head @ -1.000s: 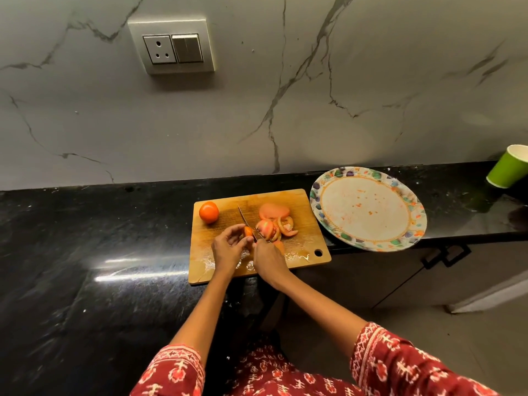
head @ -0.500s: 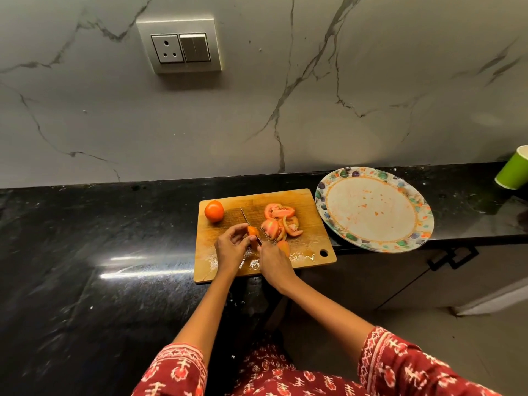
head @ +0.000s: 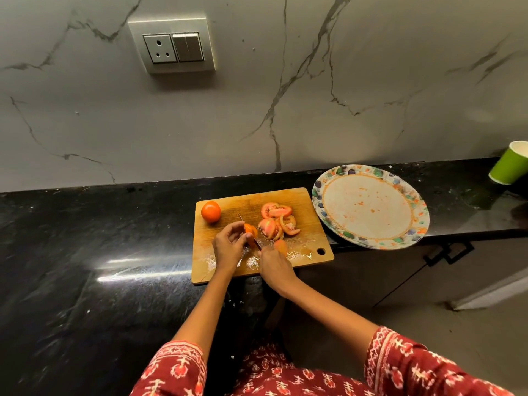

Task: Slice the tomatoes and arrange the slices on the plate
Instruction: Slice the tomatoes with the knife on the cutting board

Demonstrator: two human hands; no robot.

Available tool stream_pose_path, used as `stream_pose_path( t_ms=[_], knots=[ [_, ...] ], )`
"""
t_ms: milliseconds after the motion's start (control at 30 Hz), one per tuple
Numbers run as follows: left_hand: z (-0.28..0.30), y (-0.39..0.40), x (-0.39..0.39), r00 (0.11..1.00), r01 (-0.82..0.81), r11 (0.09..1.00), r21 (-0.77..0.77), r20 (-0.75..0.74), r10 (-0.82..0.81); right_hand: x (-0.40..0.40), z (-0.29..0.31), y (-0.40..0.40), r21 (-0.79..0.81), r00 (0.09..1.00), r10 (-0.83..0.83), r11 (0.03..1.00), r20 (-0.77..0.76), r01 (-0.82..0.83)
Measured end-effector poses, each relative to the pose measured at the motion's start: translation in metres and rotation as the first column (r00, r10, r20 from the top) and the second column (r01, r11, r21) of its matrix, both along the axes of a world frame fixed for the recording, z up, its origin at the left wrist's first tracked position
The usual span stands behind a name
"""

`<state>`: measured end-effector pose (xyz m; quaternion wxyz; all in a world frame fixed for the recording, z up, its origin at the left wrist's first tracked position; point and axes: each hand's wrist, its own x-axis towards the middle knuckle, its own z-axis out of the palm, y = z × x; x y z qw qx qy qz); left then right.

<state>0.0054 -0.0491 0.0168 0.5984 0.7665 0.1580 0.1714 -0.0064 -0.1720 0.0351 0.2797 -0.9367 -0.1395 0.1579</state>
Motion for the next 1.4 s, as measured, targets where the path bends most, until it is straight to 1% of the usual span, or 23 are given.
stream_pose_path(
  t_ms=[100,233,300,433,567,667,733,800,967,1100,1167,1300,1400],
  knots=[
    [0.001,0.004,0.000,1.000,-0.004,1.000,0.015,-0.012,0.004,-0.007,0.001,-0.004,-0.017,1.000,0.022,1.000,-0.013,-0.022],
    [0.000,0.005,-0.001,0.999,0.009,1.000,0.001,-0.037,-0.009,0.001,0.005,0.006,-0.028,0.999,-0.007,1.000,-0.039,0.006],
    [0.001,0.004,-0.002,0.999,0.020,1.000,-0.007,-0.037,-0.021,0.003,0.007,0.009,-0.036,1.000,-0.005,0.999,-0.024,0.004],
    [0.002,0.006,-0.002,0.999,0.005,1.000,0.020,-0.042,-0.004,-0.008,0.004,-0.003,-0.121,0.998,0.058,0.991,0.028,-0.054],
    [0.001,0.006,-0.002,1.000,-0.001,1.000,0.008,-0.031,0.002,-0.016,-0.001,-0.011,-0.185,0.998,0.057,0.981,0.041,-0.049],
    [0.000,0.005,-0.003,0.996,0.083,0.996,0.040,-0.030,-0.081,-0.012,0.004,-0.007,-0.170,0.999,0.051,0.984,0.010,-0.049],
    [-0.005,0.007,-0.004,0.986,0.169,0.979,0.110,-0.030,-0.167,-0.009,0.006,-0.006,-0.146,1.000,0.027,0.989,-0.010,-0.028],
    [-0.010,0.009,-0.003,0.982,0.191,0.964,0.182,-0.044,-0.186,-0.009,0.004,-0.006,-0.142,1.000,0.014,0.990,-0.023,-0.017],
    [-0.008,0.009,-0.004,0.991,0.129,0.983,0.131,-0.036,-0.125,-0.008,0.005,-0.002,-0.161,0.999,0.036,0.986,-0.015,-0.038],
    [-0.010,0.009,-0.003,0.989,0.148,0.973,0.179,-0.019,-0.147,0.001,0.012,0.007,-0.148,0.999,0.044,0.988,0.012,-0.042],
    [-0.009,0.009,-0.002,0.992,0.125,0.975,0.186,-0.011,-0.125,0.001,0.013,0.010,-0.157,0.998,0.052,0.987,0.040,-0.045],
    [-0.007,0.007,0.000,0.999,0.034,0.994,0.105,-0.001,-0.034,-0.008,0.005,0.001,-0.190,0.994,0.088,0.979,0.069,-0.073],
    [-0.004,0.010,0.002,0.999,-0.045,0.998,0.050,0.002,0.045,-0.017,-0.003,-0.013,-0.255,0.989,0.118,0.963,0.089,-0.091]
  ],
)
